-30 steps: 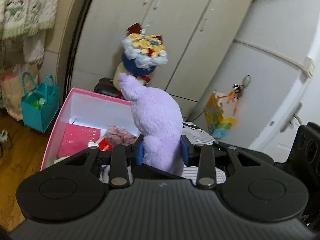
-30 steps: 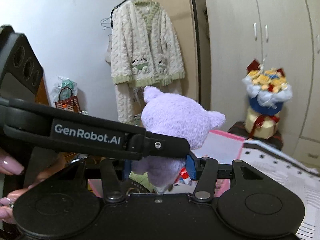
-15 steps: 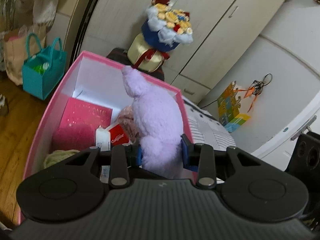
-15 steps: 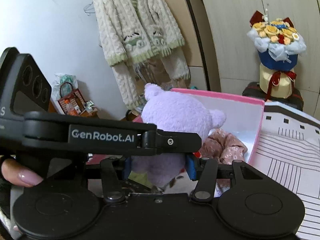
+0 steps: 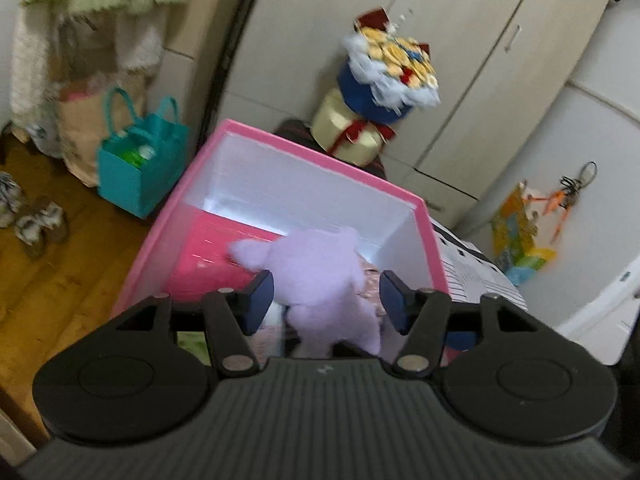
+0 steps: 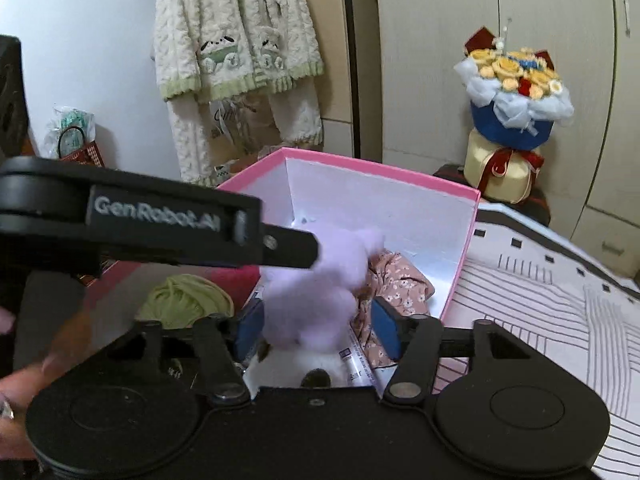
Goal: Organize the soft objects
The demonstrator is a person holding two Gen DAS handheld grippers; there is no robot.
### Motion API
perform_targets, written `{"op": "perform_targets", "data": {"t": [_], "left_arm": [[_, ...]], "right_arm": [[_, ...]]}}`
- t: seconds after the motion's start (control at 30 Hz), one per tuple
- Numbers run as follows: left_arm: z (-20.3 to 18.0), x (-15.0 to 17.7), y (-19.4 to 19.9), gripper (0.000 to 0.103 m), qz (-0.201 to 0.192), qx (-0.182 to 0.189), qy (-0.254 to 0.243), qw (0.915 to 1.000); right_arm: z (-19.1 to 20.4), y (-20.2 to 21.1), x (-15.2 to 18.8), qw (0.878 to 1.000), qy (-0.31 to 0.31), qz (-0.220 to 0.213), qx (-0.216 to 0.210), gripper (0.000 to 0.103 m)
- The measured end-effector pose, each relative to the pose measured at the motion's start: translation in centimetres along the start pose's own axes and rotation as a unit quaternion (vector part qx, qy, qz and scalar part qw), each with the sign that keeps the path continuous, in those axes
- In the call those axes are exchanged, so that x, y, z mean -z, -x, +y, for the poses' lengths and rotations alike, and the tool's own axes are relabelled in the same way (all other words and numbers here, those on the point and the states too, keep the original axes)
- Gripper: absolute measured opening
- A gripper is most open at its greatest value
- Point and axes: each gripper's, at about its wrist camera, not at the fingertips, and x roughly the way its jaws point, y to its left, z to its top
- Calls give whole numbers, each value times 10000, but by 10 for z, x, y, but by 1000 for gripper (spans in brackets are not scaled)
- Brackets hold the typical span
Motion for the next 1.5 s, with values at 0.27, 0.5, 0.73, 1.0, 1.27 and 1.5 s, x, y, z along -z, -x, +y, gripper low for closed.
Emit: {"op": "perform_targets", "data": {"t": [0.27,0.5,0.73,1.0,1.27,1.5], "left_arm": [[-4,18,44,61,-222,-21,-314,9993],[-29,43,76,68,-333,-87,-891,9954],[-46,67,110,76,-573,-41,-1094,9923],[-52,95,135,82,-739,-104,-1220,9897],[-63,118,140,103,-893,-263,-1496,9844],[-75,118,119,103,-522,-1013,-1609,9804]], "right_arm": [[-7,65,30,9957,-662,-628,-178,67],[8,110,52,9943,-420,-890,422,71],[7,148,69,9908,-530,-1084,605,71],[9,175,94,9869,-581,-1156,959,84],[-7,196,115,9791,-912,-1137,1418,103],[-34,201,117,9633,-1529,-594,2123,103]]}}
